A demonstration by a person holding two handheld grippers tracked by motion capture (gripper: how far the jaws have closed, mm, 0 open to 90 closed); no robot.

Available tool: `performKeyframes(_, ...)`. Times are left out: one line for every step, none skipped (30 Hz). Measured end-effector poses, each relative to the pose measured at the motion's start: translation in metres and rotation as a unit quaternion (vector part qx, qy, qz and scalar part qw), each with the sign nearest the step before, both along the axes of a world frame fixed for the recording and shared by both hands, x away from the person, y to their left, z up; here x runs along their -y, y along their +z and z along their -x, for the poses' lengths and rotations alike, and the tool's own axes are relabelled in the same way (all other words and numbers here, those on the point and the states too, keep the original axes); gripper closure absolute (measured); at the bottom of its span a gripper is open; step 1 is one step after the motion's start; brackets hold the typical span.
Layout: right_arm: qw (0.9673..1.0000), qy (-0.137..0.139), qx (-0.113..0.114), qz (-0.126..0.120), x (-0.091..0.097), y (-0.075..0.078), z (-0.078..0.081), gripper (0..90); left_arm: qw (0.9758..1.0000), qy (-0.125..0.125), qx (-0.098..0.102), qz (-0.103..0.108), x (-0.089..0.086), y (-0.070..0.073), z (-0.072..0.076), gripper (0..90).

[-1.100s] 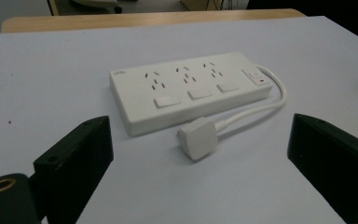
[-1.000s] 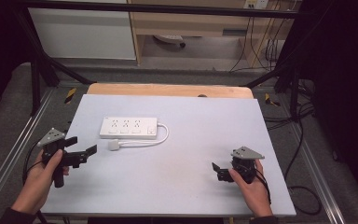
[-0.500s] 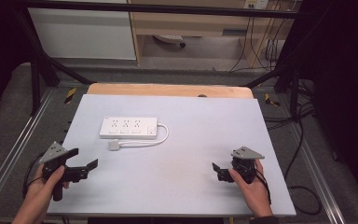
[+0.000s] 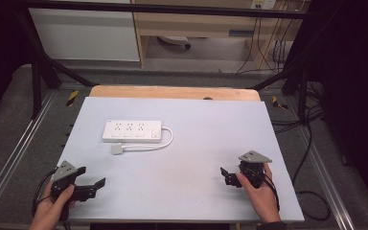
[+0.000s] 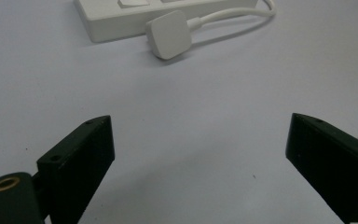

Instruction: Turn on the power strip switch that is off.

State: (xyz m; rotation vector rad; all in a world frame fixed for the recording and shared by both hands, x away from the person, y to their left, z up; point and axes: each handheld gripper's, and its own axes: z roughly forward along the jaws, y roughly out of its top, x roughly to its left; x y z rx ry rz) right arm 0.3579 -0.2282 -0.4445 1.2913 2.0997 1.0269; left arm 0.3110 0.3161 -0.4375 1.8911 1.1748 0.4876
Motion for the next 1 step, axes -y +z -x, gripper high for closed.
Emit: performKeyframes(1.0, -0.007, -0.005, 0.002, 0.0017, -0.0016, -0.0006, 3.1, 1.0, 0.0, 0.001, 0.0, 0.0009, 0.0, -0.0007, 8.3)
